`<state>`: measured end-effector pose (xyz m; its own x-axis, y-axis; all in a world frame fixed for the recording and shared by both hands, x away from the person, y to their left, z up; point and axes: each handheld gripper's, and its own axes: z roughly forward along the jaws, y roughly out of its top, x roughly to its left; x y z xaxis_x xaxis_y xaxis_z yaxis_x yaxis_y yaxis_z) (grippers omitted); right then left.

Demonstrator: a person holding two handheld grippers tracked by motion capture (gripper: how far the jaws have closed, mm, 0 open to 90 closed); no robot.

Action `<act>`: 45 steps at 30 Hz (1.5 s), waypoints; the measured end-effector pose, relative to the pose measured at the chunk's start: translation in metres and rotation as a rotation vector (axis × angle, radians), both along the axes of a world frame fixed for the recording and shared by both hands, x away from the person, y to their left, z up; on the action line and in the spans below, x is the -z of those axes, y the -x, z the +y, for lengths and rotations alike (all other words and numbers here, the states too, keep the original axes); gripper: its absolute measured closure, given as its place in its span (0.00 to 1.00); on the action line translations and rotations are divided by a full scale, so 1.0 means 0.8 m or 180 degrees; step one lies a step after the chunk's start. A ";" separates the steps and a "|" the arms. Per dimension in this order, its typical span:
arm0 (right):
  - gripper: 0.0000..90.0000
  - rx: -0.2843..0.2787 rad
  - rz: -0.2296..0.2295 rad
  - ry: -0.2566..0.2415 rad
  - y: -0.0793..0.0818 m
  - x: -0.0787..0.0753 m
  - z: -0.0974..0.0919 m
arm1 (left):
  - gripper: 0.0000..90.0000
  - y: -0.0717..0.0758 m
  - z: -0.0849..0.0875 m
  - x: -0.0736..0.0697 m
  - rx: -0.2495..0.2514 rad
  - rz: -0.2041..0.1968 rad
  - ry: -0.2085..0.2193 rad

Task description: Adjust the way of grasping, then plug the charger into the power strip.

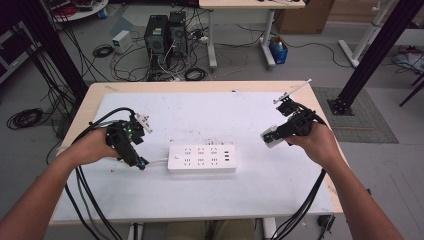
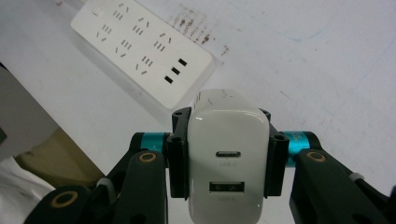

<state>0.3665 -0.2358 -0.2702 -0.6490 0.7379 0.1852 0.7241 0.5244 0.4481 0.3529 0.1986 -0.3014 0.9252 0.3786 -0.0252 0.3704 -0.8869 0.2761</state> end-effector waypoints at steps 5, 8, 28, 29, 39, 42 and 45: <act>0.69 -0.0032 -0.0026 0.0059 0.002 0.000 0.000 | 0.20 -0.001 -0.001 -0.003 -0.0023 -0.0027 0.0012; 0.69 -0.0061 -0.0071 0.0052 0.003 0.000 0.001 | 0.20 -0.001 0.000 -0.005 -0.0004 -0.0027 -0.0008; 0.69 -0.0831 -0.0130 0.0280 -0.018 -0.001 0.076 | 0.20 0.005 0.024 0.006 -0.0124 -0.0237 -0.0178; 0.69 -0.0831 -0.0130 0.0280 -0.018 -0.001 0.076 | 0.20 0.005 0.024 0.006 -0.0124 -0.0237 -0.0178; 0.69 -0.1105 -0.0114 0.0332 -0.045 0.003 0.120 | 0.20 0.012 0.033 0.011 -0.0219 -0.0262 -0.0081; 0.69 -0.1202 -0.0156 0.0360 -0.052 0.009 0.131 | 0.20 0.015 0.036 0.014 -0.0249 -0.0267 -0.0067; 0.69 -0.1318 -0.0221 0.0358 -0.057 0.015 0.143 | 0.20 0.016 0.040 0.016 -0.0265 -0.0282 -0.0053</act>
<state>0.4121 -0.1216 -0.2823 -0.9026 0.4257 0.0640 0.4125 0.8126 0.4117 0.3402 0.2305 -0.3144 0.8888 0.4540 0.0622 0.4179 -0.8588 0.2965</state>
